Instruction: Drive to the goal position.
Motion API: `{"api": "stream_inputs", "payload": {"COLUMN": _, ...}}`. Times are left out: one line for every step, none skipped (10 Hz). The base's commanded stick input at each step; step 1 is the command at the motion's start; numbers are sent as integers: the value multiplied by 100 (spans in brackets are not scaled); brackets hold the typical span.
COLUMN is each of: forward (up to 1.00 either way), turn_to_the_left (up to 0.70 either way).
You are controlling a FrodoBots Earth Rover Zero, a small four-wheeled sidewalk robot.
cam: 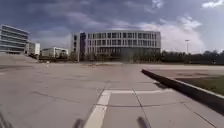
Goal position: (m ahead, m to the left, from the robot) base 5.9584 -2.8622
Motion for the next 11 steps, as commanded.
{"api": "stream_inputs", "payload": {"forward": 70, "turn_to_the_left": 0}}
{"api": "stream_inputs", "payload": {"forward": 70, "turn_to_the_left": 0}}
{"api": "stream_inputs", "payload": {"forward": 70, "turn_to_the_left": -17}}
{"api": "stream_inputs", "payload": {"forward": 70, "turn_to_the_left": -35}}
{"api": "stream_inputs", "payload": {"forward": 70, "turn_to_the_left": -35}}
{"api": "stream_inputs", "payload": {"forward": 70, "turn_to_the_left": -35}}
{"api": "stream_inputs", "payload": {"forward": 70, "turn_to_the_left": -23}}
{"api": "stream_inputs", "payload": {"forward": 70, "turn_to_the_left": -9}}
{"api": "stream_inputs", "payload": {"forward": 12, "turn_to_the_left": 0}}
{"api": "stream_inputs", "payload": {"forward": 12, "turn_to_the_left": 0}}
{"api": "stream_inputs", "payload": {"forward": 11, "turn_to_the_left": 0}}
